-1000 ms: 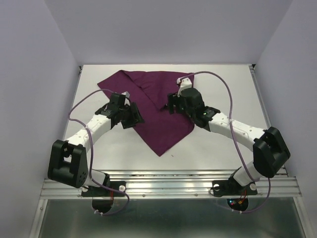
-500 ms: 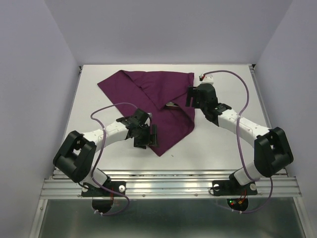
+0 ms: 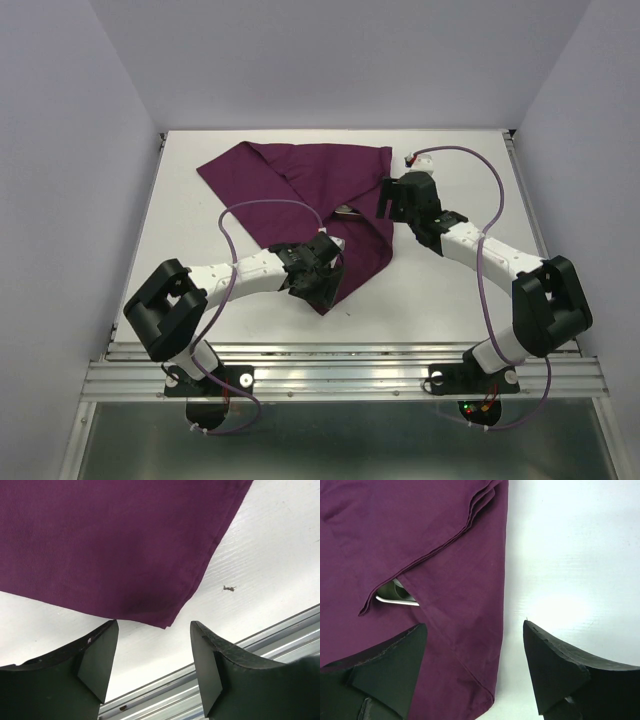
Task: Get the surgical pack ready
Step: Pack the surgical kit at the center of the board.
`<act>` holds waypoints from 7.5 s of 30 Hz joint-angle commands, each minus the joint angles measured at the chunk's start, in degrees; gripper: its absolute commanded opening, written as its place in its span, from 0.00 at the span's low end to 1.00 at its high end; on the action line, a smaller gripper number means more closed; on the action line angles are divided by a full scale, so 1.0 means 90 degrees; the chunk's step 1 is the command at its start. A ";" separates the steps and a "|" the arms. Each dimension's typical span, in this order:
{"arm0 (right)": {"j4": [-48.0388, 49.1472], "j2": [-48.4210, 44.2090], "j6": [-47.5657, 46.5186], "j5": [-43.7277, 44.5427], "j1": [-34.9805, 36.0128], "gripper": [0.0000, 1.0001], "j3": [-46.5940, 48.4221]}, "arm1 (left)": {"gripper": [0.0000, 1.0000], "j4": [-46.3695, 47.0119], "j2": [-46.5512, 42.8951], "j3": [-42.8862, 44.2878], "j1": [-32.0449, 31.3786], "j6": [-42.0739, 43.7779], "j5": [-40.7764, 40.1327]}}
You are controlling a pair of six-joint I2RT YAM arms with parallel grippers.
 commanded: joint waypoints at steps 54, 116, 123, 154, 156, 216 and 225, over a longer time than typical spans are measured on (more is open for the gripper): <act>0.0232 0.1678 0.1051 -0.2137 -0.1194 0.77 0.1292 | 0.00 0.0456 -0.1114 -0.0596 -0.0810 0.0216 -0.0647; -0.1516 0.5692 -0.0317 -0.4538 -0.1194 0.27 0.6146 | 0.00 0.0895 -0.2289 0.1951 0.0683 0.0752 -0.0911; -0.1408 0.5428 -0.0463 -0.4734 -0.1077 0.27 0.5483 | 0.00 0.1607 -0.1441 0.2546 0.1006 0.1143 -0.0482; -0.1652 0.5486 -0.0873 -0.5085 -0.0901 0.27 0.4983 | 0.00 0.2487 0.3033 0.5417 0.2246 0.0734 0.0779; -0.1662 0.5477 -0.0893 -0.5095 -0.0901 0.27 0.4944 | 0.00 0.2507 0.3219 0.5525 0.2246 0.0724 0.0760; -0.1447 -0.0118 -0.0894 -0.1062 0.1031 0.63 0.0756 | 0.31 0.0739 -0.0461 0.1816 0.2256 0.0714 0.0280; -0.1017 -0.1417 -0.0190 -0.1287 0.2378 0.72 -0.0398 | 0.20 0.1022 -0.0658 0.0692 0.2256 0.0529 0.1092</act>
